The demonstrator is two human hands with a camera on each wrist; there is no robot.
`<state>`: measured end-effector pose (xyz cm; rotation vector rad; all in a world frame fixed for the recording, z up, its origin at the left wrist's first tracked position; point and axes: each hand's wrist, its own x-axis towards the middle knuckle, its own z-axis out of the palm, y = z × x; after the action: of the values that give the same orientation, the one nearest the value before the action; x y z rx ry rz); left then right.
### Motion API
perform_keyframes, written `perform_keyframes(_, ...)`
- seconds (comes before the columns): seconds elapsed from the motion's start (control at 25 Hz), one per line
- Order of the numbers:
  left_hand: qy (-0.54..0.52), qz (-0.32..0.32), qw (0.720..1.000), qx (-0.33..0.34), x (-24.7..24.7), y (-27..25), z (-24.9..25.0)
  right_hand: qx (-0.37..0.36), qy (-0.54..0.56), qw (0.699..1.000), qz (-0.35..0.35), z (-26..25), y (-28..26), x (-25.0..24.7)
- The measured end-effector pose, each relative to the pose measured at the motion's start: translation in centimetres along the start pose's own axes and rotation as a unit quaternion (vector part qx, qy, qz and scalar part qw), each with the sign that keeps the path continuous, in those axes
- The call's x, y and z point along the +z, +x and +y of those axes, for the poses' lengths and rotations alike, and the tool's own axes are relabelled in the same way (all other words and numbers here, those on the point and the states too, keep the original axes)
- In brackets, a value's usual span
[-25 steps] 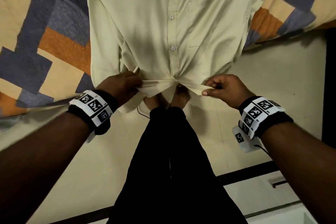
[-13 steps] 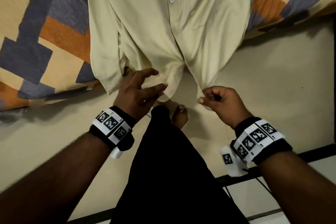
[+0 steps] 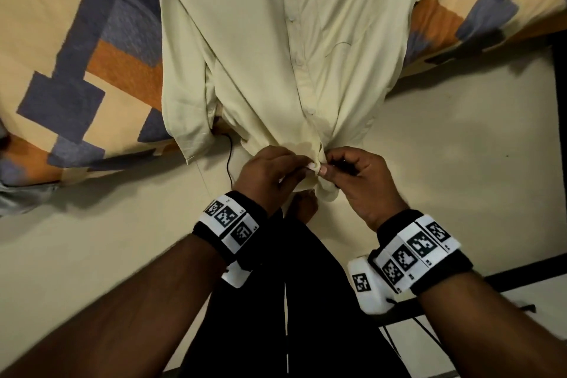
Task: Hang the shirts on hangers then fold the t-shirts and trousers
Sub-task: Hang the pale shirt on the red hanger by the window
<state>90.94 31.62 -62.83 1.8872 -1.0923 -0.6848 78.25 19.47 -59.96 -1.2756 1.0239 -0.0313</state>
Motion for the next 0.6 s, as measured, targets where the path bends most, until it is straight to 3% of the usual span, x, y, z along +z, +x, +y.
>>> perform_keyframes(0.16,0.032,-0.012,0.999,-0.023,0.2,0.3,-1.4,-0.022,-0.027,0.996,0.086,0.8,0.4,-0.1)
perform_keyframes(0.44,0.03,-0.053,0.998,-0.029,0.6,1.0,-1.5,-0.068,-0.106,0.991,0.04,1.9,0.9,1.0)
perform_keyframes(0.6,0.029,-0.043,0.996,-0.068,0.2,1.5,-1.6,-0.157,-0.191,0.969,0.025,1.8,1.2,0.8)
